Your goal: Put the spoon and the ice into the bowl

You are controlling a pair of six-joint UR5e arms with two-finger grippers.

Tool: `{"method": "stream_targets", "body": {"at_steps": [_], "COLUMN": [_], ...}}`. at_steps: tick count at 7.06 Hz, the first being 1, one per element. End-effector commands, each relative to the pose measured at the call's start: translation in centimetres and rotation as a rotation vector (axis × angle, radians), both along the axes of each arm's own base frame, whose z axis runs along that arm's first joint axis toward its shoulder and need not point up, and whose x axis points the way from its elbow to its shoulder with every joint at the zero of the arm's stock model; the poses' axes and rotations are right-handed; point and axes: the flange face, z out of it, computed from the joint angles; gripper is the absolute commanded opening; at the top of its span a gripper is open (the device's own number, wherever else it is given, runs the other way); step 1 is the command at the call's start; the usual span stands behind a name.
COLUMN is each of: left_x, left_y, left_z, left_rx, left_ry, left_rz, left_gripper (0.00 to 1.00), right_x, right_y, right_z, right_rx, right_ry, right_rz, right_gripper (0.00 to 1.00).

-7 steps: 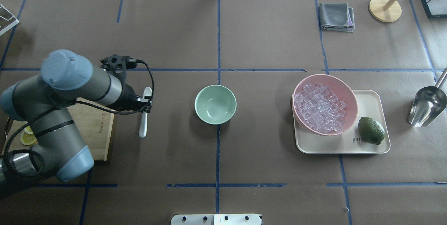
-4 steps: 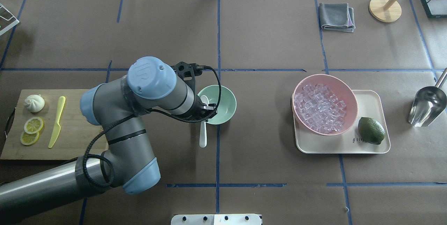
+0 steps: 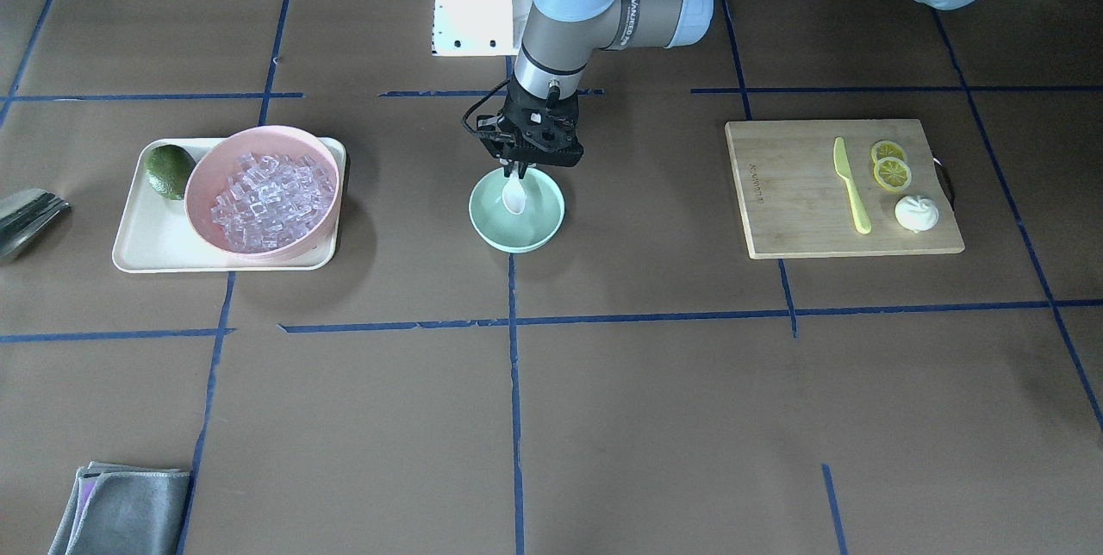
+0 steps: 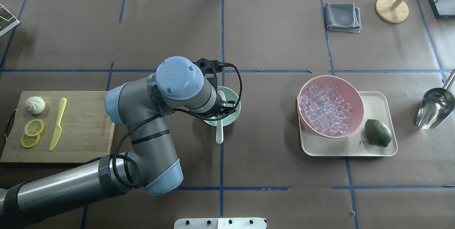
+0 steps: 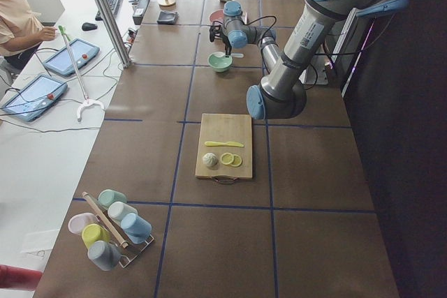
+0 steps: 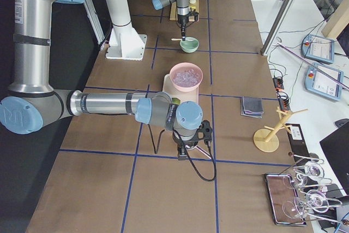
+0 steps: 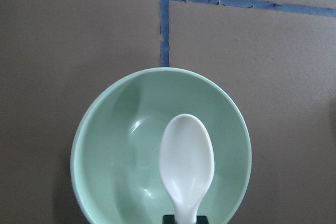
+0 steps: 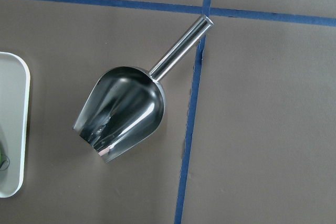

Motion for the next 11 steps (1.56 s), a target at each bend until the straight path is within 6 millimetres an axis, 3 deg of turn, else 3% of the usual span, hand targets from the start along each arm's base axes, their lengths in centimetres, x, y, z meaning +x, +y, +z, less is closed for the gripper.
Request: {"method": "stream_targets", "body": {"at_steps": [1,2,3,4,5,7,8,9,10,11], "left_x": [-0.2,-0.3,-0.5,-1.4,-3.3,-9.2,-11.9,-14.3,-18.3,-23.0], "left_y": [-0.3,-0.3,-0.5,-0.5,-0.6,1.3,1.0,0.0,-0.6,0.5], "left_z": [0.1,0.4,0.6,-0.3,-0.6,3.9,5.1,6.8,9.1,11.9], "left_rx": [0.039,0.038,0.045,0.054,0.061,0.061,0.055,0.023,0.002,0.05], "left_ry": [-0.005,-0.007,-0.014,0.006,0.028,0.029,0.029,0.026,0.026,0.006], "left_rz": [-0.008,-0.01,-0.025,-0.034,-0.046,-0.061,-0.074,-0.026,0.031,0.078], "left_gripper": [0.78,0.93,0.95,0.95,0.95,0.95,0.95,0.95,0.95,0.95], "right_x": [-0.2,-0.4,-1.0,-2.2,-4.9,-13.9,-17.8,-22.8,-28.5,-33.5], "right_y": [0.0,0.0,-0.2,-0.5,-0.9,-0.1,-0.6,0.2,0.6,0.7], "right_z": [0.0,-0.2,-1.0,-2.3,-6.7,-18.2,-21.4,-22.8,-24.8,-26.7], "right_rx": [0.001,0.004,0.016,0.007,-0.032,-0.126,-0.112,-0.084,-0.042,-0.032], "right_ry": [-0.002,-0.003,-0.036,-0.06,-0.054,-0.061,-0.09,-0.079,-0.04,-0.024], "right_rz": [-0.005,-0.008,-0.011,-0.008,0.03,0.09,0.136,0.169,0.237,0.266], "right_gripper": [1.0,1.0,1.0,1.0,1.0,1.0,0.99,0.99,0.99,0.99]}}
